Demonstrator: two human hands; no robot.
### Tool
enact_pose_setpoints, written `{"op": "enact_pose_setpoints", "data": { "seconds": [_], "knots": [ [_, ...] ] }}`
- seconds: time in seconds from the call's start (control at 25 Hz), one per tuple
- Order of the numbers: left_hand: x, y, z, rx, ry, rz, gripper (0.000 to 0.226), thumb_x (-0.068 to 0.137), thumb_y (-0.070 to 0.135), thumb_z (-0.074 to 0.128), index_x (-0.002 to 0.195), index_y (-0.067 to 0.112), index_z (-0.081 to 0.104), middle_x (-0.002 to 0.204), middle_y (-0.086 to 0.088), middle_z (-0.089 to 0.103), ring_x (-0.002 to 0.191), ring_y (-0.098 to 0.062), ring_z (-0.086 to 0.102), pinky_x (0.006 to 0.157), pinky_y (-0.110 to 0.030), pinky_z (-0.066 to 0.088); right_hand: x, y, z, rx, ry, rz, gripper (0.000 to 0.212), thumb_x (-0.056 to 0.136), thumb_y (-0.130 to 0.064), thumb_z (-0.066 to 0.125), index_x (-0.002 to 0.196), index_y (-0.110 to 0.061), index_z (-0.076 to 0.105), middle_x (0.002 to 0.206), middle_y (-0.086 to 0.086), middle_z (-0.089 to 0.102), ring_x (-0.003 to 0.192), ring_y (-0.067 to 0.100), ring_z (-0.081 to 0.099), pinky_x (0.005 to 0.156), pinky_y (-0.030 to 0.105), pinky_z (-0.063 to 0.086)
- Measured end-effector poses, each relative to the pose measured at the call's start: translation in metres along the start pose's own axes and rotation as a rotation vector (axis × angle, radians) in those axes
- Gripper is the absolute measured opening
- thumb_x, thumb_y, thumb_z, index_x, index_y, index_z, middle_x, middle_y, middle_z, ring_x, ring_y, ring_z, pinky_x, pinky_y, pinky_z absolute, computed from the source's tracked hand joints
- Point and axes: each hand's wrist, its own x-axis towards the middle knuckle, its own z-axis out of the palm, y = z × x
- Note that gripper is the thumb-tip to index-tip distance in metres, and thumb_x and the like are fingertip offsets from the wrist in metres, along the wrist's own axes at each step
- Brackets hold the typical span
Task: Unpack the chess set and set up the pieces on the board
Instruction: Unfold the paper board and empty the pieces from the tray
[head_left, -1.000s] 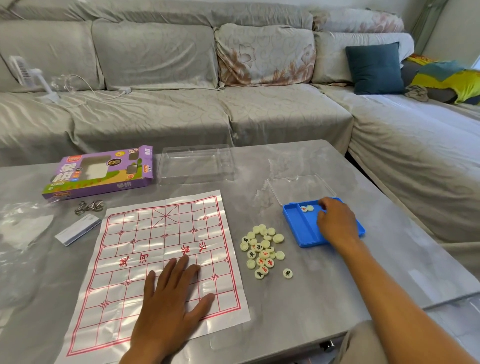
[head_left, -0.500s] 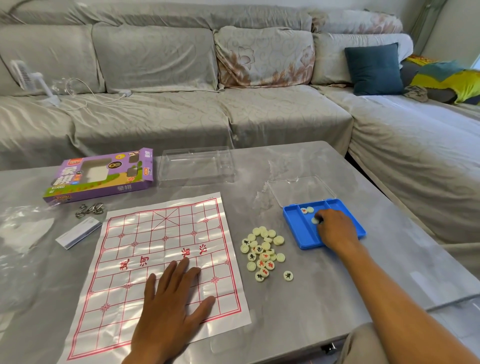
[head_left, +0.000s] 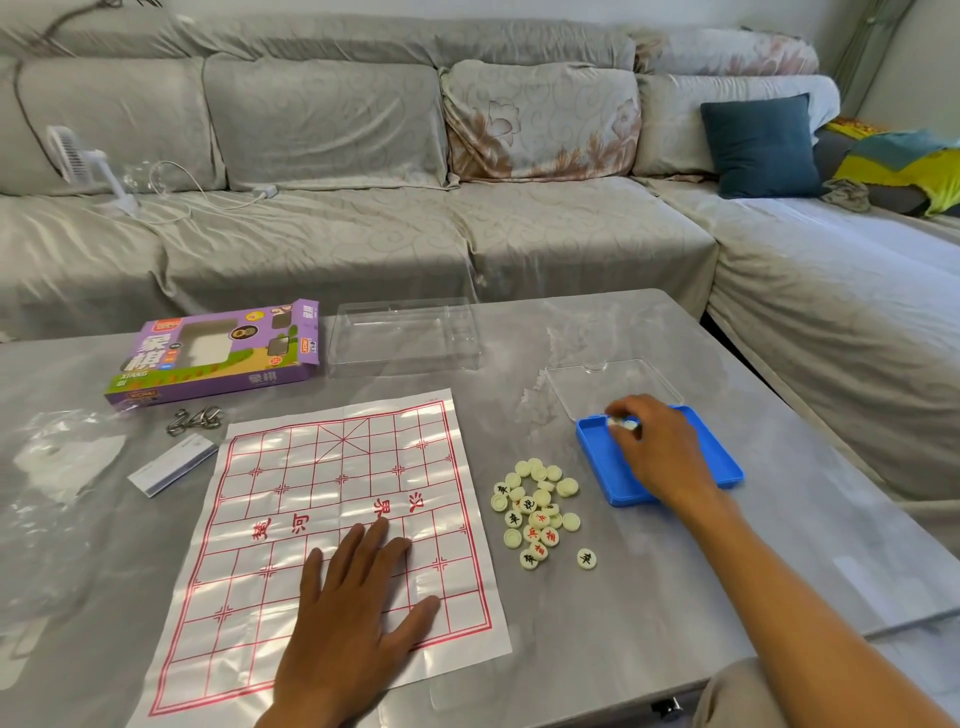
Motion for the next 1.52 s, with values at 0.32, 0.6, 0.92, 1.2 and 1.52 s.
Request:
{"op": "enact_pose_setpoints", "data": {
  "seconds": [0.32,0.6,0.92,1.2,1.52],
  "knots": [
    [0.001,0.000,0.001,0.022,0.011,0.003,0.077,0.080,0.085,0.012,0.139,0.042,0.038,0.154,0.014,0.014,0.144,-0.019,0.020,0.115,-0.057,0.011,-0.014,-0.041,0.033,0.008,-0.259,-0.132,0.016,0.093,-0.032,0.057,0.100,-0.023,0.068,0.103,-0.008,0.064,0.087,0.009,0.057,0.079,0.029,0.049],
    [0.003,0.001,-0.005,0.090,-0.047,0.033,0.066,0.085,0.079,0.023,0.132,0.038,0.041,0.149,0.006,0.038,0.133,-0.025,0.044,0.103,-0.062,0.033,0.011,0.040,0.014,-0.225,-0.196,0.154,0.038,0.090,-0.002,0.045,0.122,-0.017,0.059,0.131,0.002,0.054,0.116,0.026,0.048,0.090,0.038,0.043],
    [0.003,-0.002,0.001,0.118,-0.004,0.023,0.064,0.084,0.079,0.026,0.132,0.039,0.038,0.149,0.010,0.030,0.133,-0.025,0.043,0.104,-0.061,0.031,0.012,0.042,0.015,-0.213,-0.220,0.040,0.030,0.093,-0.010,0.049,0.120,-0.019,0.061,0.125,0.001,0.058,0.111,0.022,0.053,0.090,0.039,0.047],
    [0.002,-0.003,-0.001,0.118,-0.003,0.033,0.062,0.084,0.078,0.028,0.132,0.040,0.040,0.149,0.010,0.030,0.133,-0.024,0.043,0.105,-0.060,0.029,0.011,0.043,0.013,-0.201,-0.233,0.035,0.034,0.094,-0.011,0.049,0.125,-0.020,0.058,0.128,0.001,0.058,0.115,0.022,0.051,0.092,0.034,0.045],
    [0.002,0.000,-0.005,0.140,-0.039,0.014,0.065,0.084,0.079,0.025,0.128,0.038,0.049,0.145,0.005,0.045,0.131,-0.025,0.047,0.103,-0.060,0.033,0.009,0.044,0.013,-0.255,-0.218,0.072,0.039,0.097,-0.023,0.048,0.133,-0.035,0.051,0.122,-0.003,0.063,0.103,0.018,0.058,0.076,0.032,0.048]
  ]
}}
